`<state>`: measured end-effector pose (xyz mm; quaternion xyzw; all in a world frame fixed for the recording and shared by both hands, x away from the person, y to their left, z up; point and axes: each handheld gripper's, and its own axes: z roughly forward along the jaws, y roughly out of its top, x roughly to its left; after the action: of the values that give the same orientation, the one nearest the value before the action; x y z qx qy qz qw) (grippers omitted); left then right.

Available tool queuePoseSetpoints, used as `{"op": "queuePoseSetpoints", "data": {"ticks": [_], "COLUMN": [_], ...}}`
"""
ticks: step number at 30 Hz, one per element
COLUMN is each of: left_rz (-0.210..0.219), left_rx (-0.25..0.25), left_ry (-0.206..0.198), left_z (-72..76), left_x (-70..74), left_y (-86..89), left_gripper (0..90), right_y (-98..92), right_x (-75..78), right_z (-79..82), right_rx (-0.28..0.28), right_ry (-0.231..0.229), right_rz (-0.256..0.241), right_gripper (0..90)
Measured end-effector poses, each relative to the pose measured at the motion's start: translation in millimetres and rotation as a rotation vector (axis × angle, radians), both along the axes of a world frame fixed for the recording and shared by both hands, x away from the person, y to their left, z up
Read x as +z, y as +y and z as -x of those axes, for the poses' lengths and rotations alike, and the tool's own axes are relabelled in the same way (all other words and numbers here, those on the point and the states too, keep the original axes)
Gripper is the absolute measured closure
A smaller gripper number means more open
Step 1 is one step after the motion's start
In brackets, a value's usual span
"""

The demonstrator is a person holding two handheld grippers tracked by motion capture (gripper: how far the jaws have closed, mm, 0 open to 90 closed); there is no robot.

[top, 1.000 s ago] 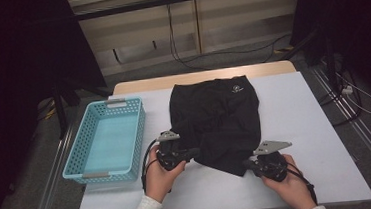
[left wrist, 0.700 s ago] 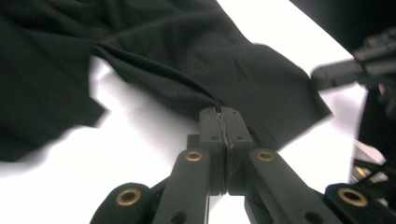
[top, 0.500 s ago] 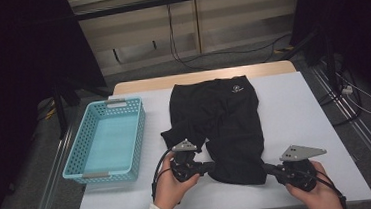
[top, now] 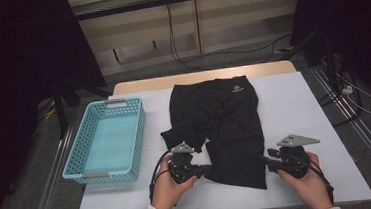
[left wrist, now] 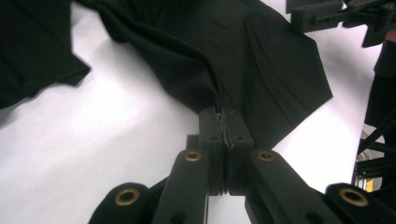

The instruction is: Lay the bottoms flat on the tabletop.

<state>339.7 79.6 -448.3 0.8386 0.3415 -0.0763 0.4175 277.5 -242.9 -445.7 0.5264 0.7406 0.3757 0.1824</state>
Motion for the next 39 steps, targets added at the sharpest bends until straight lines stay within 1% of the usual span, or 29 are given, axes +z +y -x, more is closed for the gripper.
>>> {"op": "queuePoseSetpoints", "data": {"ticks": [1,2,3,4,5,6,7,8,9,10,11,12,14,15,21,23,25,26,27,28,29,30,32,33,36,37,38,39], "left_rz": [-0.01,-0.004,-0.001,-0.002,-0.006,-0.001,-0.003,-0.002,0.0,-0.001,0.003,0.003,0.006,0.008,0.02,0.018,0.021,0.025,0.028,0.026,0.021,0.014,0.01,0.006,-0.015,-0.01,-0.01,-0.014], "left_rx": [-0.008,0.005,0.007,0.007,0.007,0.006,0.001,0.0,0.003,-0.004,-0.004,-0.012,-0.024,-0.021,-0.017,-0.018,-0.02,-0.021,-0.023,-0.019,-0.014,-0.008,0.02,0.026,0.061,0.067,0.078,0.078], "left_ry": [0.004,0.003,0.004,0.007,0.009,0.01,0.01,0.009,0.008,0.009,0.009,0.006,0.003,0.001,0.0,-0.005,-0.005,-0.005,-0.009,-0.013,-0.012,-0.013,-0.001,0.005,0.013,0.014,0.015,0.016], "left_z": [-0.8,-0.8,-0.9,-0.9,-0.9,-0.8,-1.1,-1.1,-0.6,0.3,1.2,1.8,3.0,3.3,3.1,3.3,4.0,4.1,3.7,2.9,1.8,0.7,-2.8,-4.3,-9.6,-11.0,-11.6,-12.1], "left_x": [0.2,-0.8,-1.1,-1.3,-1.2,-1.4,-1.3,-1.3,-1.5,-1.1,-1.0,-0.5,1.1,1.4,3.5,4.1,5.4,7.0,8.5,9.7,10.5,10.8,10.0,9.7,8.5,7.7,6.7,6.4], "left_y": [1.2,1.2,1.3,1.7,2.1,2.3,2.9,3.0,2.3,1.3,0.2,-0.8,-2.5,-2.9,-1.8,-1.6,-1.9,-1.8,-1.4,-0.4,1.3,2.9,8.5,10.6,18.6,20.7,21.3,21.9], "left_gripper": [88.8,88.7,88.8,88.7,88.8,88.8,88.8,88.7,88.6,88.6,88.6,88.6,88.5,88.4,87.2,85.9,86.9,88.3,89.1,89.3,89.6,89.9,90.0,90.0,89.9,89.9,89.9,89.9], "right_y": [3.3,6.1,10.8,13.0,15.0,14.8,14.1,13.2,11.1,9.6,6.5,5.0,1.9,0.6,-2.7,-5.0,-7.8,-9.1,-10.9,-12.0,-12.5,-12.4,-11.5,-11.3,-11.8,-11.6,-11.1,-10.2], "right_x": [-3.5,-5.3,-8.6,-10.7,-11.7,-11.2,-11.0,-10.5,-8.8,-8.4,-8.7,-8.4,-8.1,-8.2,-5.3,-2.5,-0.1,1.1,1.6,1.2,-0.1,-1.5,-3.7,-4.5,-4.9,-4.6,-4.5,-4.6], "right_z": [-4.1,-5.7,-7.5,-7.8,-7.4,-7.2,-7.0,-6.6,-6.3,-6.3,-6.2,-5.8,-5.4,-5.0,-4.5,-3.6,-2.5,-1.8,-1.3,-1.1,-1.4,-2.0,-3.3,-4.7,-8.4,-9.5,-10.8,-12.0], "right_rx": [0.011,0.025,0.043,0.051,0.053,0.045,0.042,0.042,0.047,0.047,0.049,0.05,0.063,0.069,0.084,0.075,0.068,0.066,0.066,0.06,0.04,0.03,0.012,-0.008,-0.058,-0.061,-0.065,-0.072], "right_ry": [0.011,0.027,0.045,0.039,0.022,0.029,0.032,0.035,0.046,0.053,0.053,0.059,0.068,0.069,0.073,0.057,0.04,0.04,0.031,0.023,0.019,0.021,0.024,0.022,0.02,0.018,0.013,0.011], "right_rz": [0.01,0.027,0.074,0.103,0.114,0.109,0.106,0.109,0.111,0.101,0.091,0.086,0.068,0.061,0.068,0.072,0.073,0.066,0.053,0.049,0.048,0.051,0.047,0.052,0.059,0.049,0.047,0.052], "right_gripper": [52.3,52.3,51.6,51.0,50.7,51.0,53.5,59.1,68.1,70.4,77.6,83.0,89.3,90.0,90.0,90.0,90.0,90.0,89.3,83.0,75.1,69.6,60.1,53.6,48.1,47.9,46.5,45.0]}}
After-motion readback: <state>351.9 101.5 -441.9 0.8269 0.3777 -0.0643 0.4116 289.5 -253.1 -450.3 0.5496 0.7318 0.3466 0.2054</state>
